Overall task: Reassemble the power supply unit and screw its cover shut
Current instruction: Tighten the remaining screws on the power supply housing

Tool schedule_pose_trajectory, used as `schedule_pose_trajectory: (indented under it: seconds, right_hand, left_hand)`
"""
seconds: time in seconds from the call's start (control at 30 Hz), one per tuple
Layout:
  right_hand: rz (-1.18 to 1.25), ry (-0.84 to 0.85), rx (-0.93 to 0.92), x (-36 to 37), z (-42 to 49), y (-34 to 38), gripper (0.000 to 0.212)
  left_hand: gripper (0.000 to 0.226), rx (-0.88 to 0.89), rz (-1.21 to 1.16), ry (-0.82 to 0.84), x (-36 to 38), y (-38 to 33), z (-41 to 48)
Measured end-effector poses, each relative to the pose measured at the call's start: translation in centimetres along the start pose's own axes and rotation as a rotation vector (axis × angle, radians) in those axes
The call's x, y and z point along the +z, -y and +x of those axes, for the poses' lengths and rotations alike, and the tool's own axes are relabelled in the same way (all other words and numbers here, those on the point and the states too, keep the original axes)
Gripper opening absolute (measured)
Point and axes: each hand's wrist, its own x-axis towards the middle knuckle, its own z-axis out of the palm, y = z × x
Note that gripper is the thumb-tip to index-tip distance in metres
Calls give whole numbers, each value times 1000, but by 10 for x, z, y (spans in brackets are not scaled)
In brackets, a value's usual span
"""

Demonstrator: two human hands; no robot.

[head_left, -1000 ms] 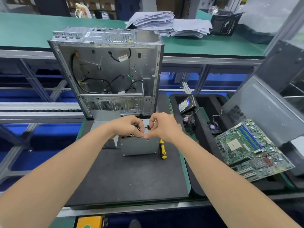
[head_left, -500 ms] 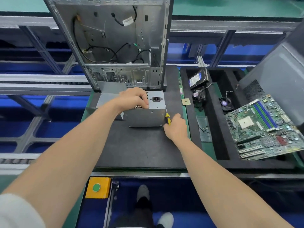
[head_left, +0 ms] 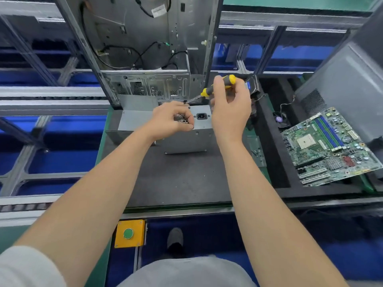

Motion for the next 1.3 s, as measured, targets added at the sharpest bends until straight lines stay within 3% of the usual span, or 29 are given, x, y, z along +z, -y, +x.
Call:
schedule_pose_trajectory:
  seconds: [0.27,0.67,1.03,1.2,1.3]
  right_hand:
    - [-308,135,-211,-7,-12,3,23]
    - [-383,225,-331,-8,-17,2,19]
    - [-351,318,-299,-13,-15,4,12]
    - [-396,447,-236,-15,-7,14,11]
    - [-405,583,-224,-17,2,25,19]
  left_hand:
    - [13,43,60,-50,2,4,1]
    - [20,88,83,-31,-1,6,1]
    - [25,93,92,-52,1,8,1]
    - [26,82,98,-34,1,9,4]
    - [20,9,70,67,-8,8,10]
